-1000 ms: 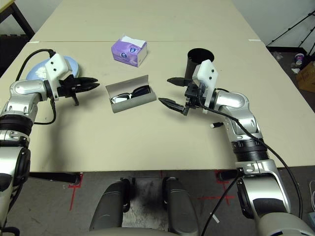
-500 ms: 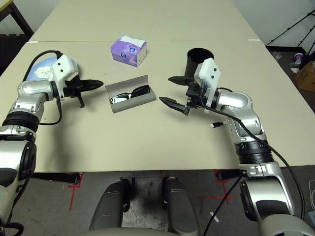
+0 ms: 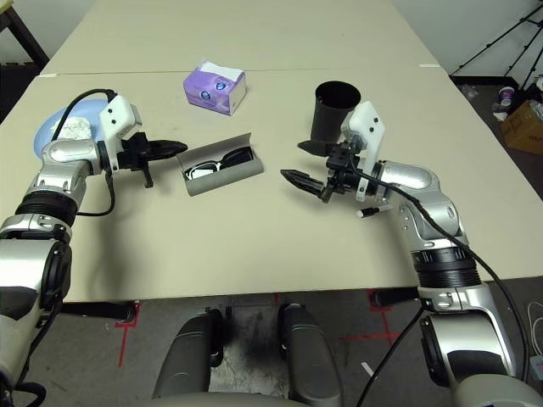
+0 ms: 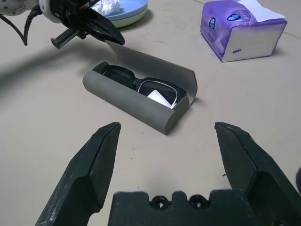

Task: Organize and tidy the items on the table.

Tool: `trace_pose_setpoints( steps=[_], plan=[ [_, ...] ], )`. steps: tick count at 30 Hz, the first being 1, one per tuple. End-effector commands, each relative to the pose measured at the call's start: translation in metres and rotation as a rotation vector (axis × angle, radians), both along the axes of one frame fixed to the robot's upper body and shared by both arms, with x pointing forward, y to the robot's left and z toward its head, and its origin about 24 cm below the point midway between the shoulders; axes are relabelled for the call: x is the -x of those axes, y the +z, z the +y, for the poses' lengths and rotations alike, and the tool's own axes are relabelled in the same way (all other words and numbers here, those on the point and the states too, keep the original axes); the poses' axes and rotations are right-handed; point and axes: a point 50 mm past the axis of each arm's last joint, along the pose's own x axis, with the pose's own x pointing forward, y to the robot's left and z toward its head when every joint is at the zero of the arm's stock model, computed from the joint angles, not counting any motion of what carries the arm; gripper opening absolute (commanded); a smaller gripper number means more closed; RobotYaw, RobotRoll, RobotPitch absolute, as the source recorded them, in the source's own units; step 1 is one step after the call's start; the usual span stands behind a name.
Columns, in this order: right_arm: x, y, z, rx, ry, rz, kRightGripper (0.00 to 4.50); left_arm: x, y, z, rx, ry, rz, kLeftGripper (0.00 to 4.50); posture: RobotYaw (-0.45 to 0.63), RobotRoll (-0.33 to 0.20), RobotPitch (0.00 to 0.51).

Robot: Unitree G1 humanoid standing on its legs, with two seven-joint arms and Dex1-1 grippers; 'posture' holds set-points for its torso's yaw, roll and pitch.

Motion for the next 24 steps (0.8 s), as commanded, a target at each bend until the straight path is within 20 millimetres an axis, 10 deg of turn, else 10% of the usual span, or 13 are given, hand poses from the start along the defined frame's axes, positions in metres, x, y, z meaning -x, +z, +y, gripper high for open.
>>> trace_pose_setpoints(
  steps=[1,24],
  plan=[
    [0.0025,0.0057,0.0025,0.046,0.033,-0.054,4.50,0.0029,-0.0099,-0.0034,-0.009,-0.031,0.045,0.03,-0.10,0.000,0.192],
    [0.0081,0.0125,0.0020,0.125,0.094,-0.038,4.50,0.0080,-0.0150,-0.0084,-0.005,-0.087,0.075,0.03,-0.10,0.000,0.196]
  ],
)
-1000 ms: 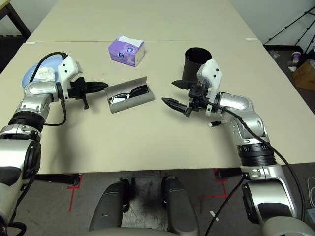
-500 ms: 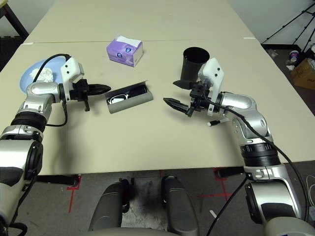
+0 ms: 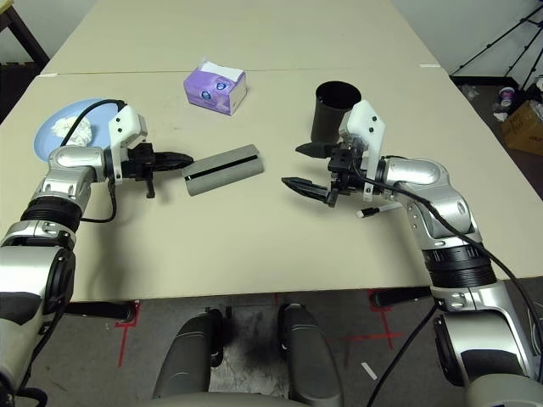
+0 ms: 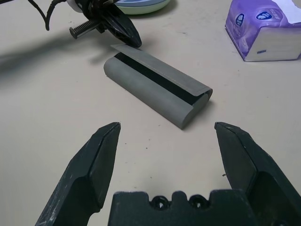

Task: Organize and tidy the items on the table.

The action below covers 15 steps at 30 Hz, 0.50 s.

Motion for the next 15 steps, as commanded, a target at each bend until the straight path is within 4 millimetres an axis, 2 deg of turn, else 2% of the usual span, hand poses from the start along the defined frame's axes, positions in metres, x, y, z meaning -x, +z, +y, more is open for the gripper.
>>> trace_pose_setpoints(
  steps=[1,7,15],
  plan=[
    [0.001,0.002,0.001,0.027,0.008,-0.022,4.50,0.003,-0.006,-0.003,0.004,-0.033,0.015,0.03,-0.10,0.000,0.196],
    [0.000,0.002,0.002,0.030,0.008,-0.029,4.50,0.008,-0.008,-0.005,0.010,-0.063,0.032,0.03,-0.10,0.000,0.196],
    [-0.002,0.006,0.003,0.030,0.010,-0.046,4.50,0.016,-0.022,-0.005,-0.007,-0.070,0.068,0.03,-0.10,0.000,0.196]
  ],
)
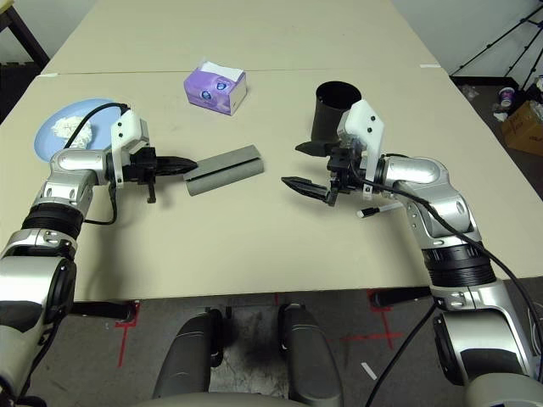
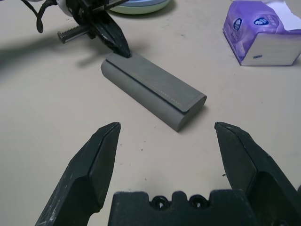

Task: Organize and tidy the items on the table.

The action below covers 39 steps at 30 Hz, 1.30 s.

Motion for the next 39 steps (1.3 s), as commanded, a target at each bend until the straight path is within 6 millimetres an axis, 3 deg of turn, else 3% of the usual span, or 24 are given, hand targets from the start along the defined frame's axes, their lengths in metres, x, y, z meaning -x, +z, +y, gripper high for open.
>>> trace_pose_setpoints(
  steps=[1,6,11,20,26,32,39],
  plan=[
    [-0.001,0.003,0.002,0.011,0.008,-0.015,4.50,0.005,-0.011,-0.001,-0.024,-0.010,0.036,0.03,-0.10,0.000,0.196],
    [-0.001,0.006,0.003,0.009,0.009,-0.025,4.50,0.008,-0.020,0.003,-0.058,0.008,0.048,0.03,-0.10,0.000,0.192],
    [-0.002,0.006,0.003,0.011,0.010,-0.027,4.50,0.007,-0.016,0.006,-0.067,0.018,0.026,0.03,-0.09,0.000,0.187],
    [-0.002,-0.001,0.000,-0.014,0.001,-0.011,4.50,0.005,0.037,0.016,0.039,0.066,-0.110,0.03,-0.06,0.000,0.180],
    [-0.003,-0.002,0.003,-0.022,0.006,-0.016,4.50,0.016,0.059,0.000,0.095,0.020,-0.167,2.09,-0.05,0.000,0.170],
    [-0.004,0.004,0.000,-0.015,0.017,-0.031,4.50,0.026,0.059,-0.020,0.055,-0.109,-0.128,4.38,-0.05,0.000,0.165],
    [-0.001,0.006,-0.010,0.039,0.014,-0.017,4.50,0.025,0.051,-0.046,0.018,-0.282,-0.081,4.45,-0.08,0.000,0.164]
  ],
)
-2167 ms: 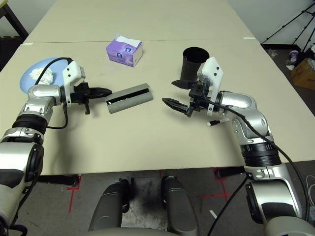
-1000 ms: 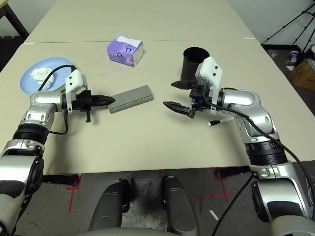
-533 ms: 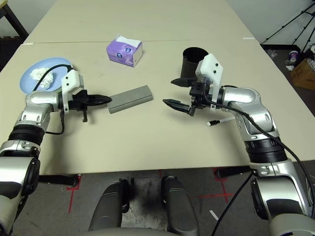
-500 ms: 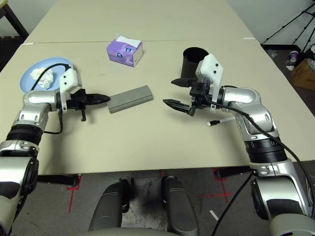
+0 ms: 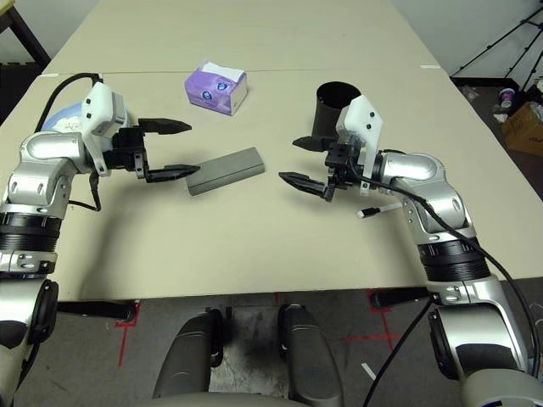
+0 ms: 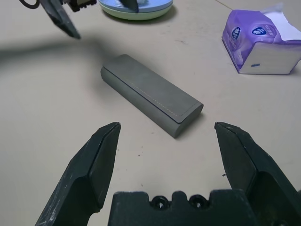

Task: Organize and tidy the items on the table.

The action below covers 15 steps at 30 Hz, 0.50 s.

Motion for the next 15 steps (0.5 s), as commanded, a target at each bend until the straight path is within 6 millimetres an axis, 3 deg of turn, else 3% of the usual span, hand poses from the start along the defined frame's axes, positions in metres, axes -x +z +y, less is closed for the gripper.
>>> trace_pose_setpoints(
  steps=[1,7,15],
  plan=[
    [0.002,0.001,-0.009,0.058,-0.004,0.006,4.50,0.000,-0.004,-0.014,-0.036,-0.092,0.013,4.45,-0.09,0.000,0.165],
    [0.005,0.001,-0.018,0.151,-0.001,0.027,4.50,-0.005,-0.016,-0.019,-0.050,-0.110,0.029,4.45,-0.11,0.000,0.165],
    [0.002,0.025,-0.042,0.351,-0.003,0.073,4.50,-0.005,-0.029,-0.018,-0.026,-0.066,0.033,4.45,-0.10,0.000,0.150]
  ],
)
